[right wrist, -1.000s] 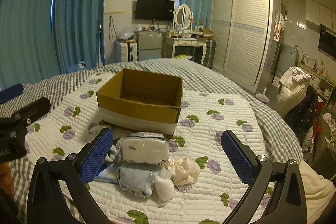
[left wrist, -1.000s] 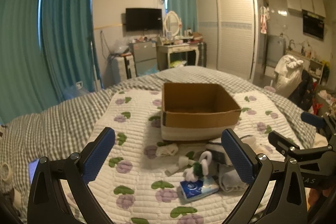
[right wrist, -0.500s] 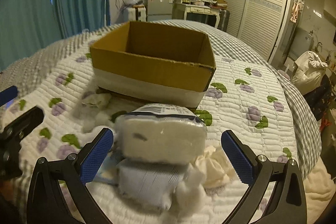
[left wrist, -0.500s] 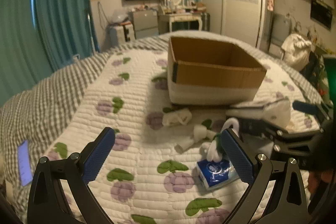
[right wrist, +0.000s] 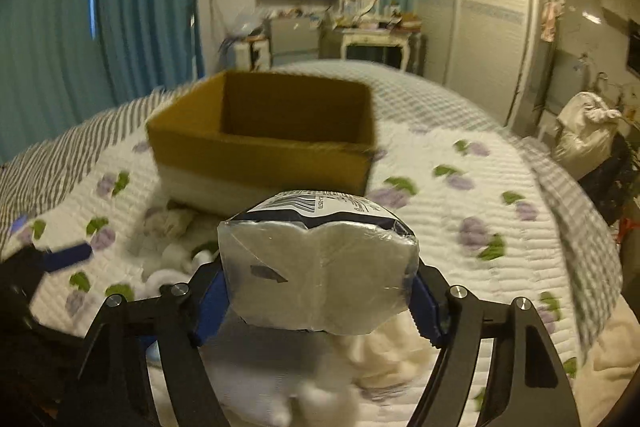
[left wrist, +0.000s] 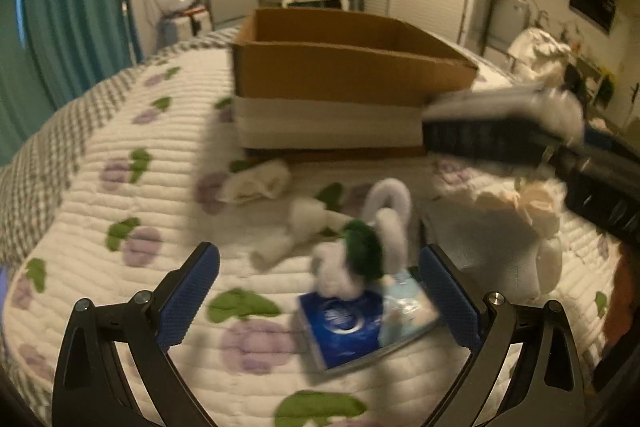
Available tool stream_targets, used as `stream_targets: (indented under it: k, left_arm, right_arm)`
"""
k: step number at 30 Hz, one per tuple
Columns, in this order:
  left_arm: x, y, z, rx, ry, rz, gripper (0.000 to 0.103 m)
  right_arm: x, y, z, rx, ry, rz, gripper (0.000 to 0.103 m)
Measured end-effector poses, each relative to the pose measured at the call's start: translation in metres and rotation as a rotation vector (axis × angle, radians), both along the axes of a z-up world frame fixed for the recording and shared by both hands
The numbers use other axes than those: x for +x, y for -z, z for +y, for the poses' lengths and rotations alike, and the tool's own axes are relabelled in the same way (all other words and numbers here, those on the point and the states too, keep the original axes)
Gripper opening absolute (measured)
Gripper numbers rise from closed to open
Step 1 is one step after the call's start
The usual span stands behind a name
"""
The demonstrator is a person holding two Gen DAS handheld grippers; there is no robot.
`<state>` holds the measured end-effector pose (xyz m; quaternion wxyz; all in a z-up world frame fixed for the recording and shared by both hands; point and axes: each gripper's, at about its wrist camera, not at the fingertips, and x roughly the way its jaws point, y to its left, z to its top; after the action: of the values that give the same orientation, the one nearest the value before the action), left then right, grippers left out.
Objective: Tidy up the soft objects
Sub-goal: 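Grasp the white-green fuzzy toy with the left tool while the right tool grasps the wrapped white package, then carry both held items into the cardboard box and open both tools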
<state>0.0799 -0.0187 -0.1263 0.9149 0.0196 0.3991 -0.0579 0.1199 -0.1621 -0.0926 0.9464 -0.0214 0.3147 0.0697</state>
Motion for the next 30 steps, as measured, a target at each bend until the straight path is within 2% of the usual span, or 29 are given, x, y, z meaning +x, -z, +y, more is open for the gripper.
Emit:
stream_targets:
  k: [3,5,7,9,12,16,22,30]
  left_arm:
    - [0.008,0.006,-0.012,0.009,0.018,0.011,0.097]
    - [0.013,0.009,-0.014,-0.007,0.028,0.023,0.087]
    - [0.018,0.013,-0.014,-0.008,0.026,0.051,0.061]
    - [0.024,0.019,-0.013,-0.011,0.029,0.089,0.048]
    - [0.019,0.02,-0.011,-0.064,0.046,0.104,0.039]
    - [0.009,0.01,-0.015,-0.033,0.067,0.067,0.034]
    - [-0.004,-0.019,-0.009,-0.041,0.065,0.004,0.034]
    - [-0.018,-0.076,-0.002,-0.013,0.062,-0.121,0.034]
  right_arm:
    - [0.001,0.001,-0.012,0.01,0.026,-0.001,0.075]
    - [0.003,0.004,-0.017,0.016,0.029,0.014,0.075]
    - [0.003,0.006,-0.021,0.02,0.03,0.017,0.075]
    - [0.003,0.008,-0.023,0.024,0.027,0.023,0.075]
    - [0.002,0.009,-0.025,0.029,0.024,0.021,0.075]
    - [-0.001,0.008,-0.026,0.031,0.026,0.022,0.075]
    - [-0.015,-0.007,-0.026,0.062,0.019,-0.008,0.075]
    - [-0.041,-0.05,-0.019,0.074,-0.003,-0.104,0.075]
